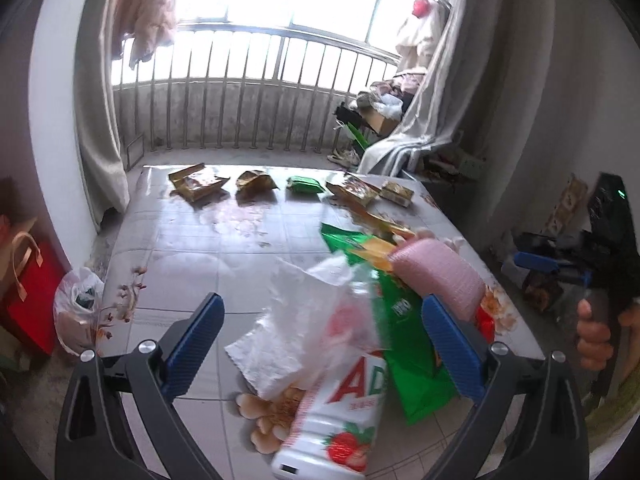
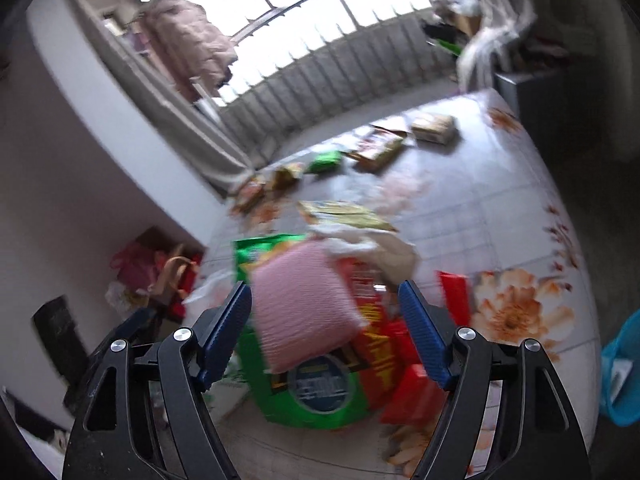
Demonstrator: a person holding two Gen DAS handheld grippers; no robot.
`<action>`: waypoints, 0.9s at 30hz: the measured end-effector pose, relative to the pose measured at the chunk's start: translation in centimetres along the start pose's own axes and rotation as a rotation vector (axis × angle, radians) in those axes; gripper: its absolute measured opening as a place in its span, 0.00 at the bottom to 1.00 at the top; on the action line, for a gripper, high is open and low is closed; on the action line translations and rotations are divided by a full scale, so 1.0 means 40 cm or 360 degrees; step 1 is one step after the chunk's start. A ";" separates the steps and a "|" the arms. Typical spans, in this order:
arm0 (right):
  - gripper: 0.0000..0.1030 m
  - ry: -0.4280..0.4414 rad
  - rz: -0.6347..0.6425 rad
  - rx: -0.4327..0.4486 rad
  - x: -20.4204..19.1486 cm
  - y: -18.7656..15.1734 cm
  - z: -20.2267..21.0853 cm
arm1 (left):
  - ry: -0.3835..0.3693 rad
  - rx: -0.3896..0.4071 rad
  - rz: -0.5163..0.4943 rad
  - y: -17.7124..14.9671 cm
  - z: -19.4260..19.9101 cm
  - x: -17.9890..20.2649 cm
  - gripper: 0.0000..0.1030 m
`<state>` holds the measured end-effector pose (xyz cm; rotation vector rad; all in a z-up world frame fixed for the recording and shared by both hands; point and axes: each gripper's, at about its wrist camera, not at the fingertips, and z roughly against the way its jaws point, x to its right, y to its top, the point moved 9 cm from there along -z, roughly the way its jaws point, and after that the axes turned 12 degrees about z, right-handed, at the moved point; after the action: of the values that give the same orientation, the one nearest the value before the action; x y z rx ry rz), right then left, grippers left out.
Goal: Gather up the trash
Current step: 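Swing both tools back over the table toward the remaining trash, then grasp the white tissue with the left tool while the right tool grasps the clear plastic packet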
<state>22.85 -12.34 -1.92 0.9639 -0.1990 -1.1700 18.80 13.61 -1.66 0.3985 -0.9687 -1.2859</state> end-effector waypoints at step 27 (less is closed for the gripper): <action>0.29 0.0422 -0.0033 -0.0505 -0.301 -0.090 -0.268 | -0.0046 -0.0329 0.0243 -0.066 -0.159 -0.089 0.08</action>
<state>21.64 3.34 -6.99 0.8291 0.2045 -1.0423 22.24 14.56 -8.54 0.1435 -0.8634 -1.2406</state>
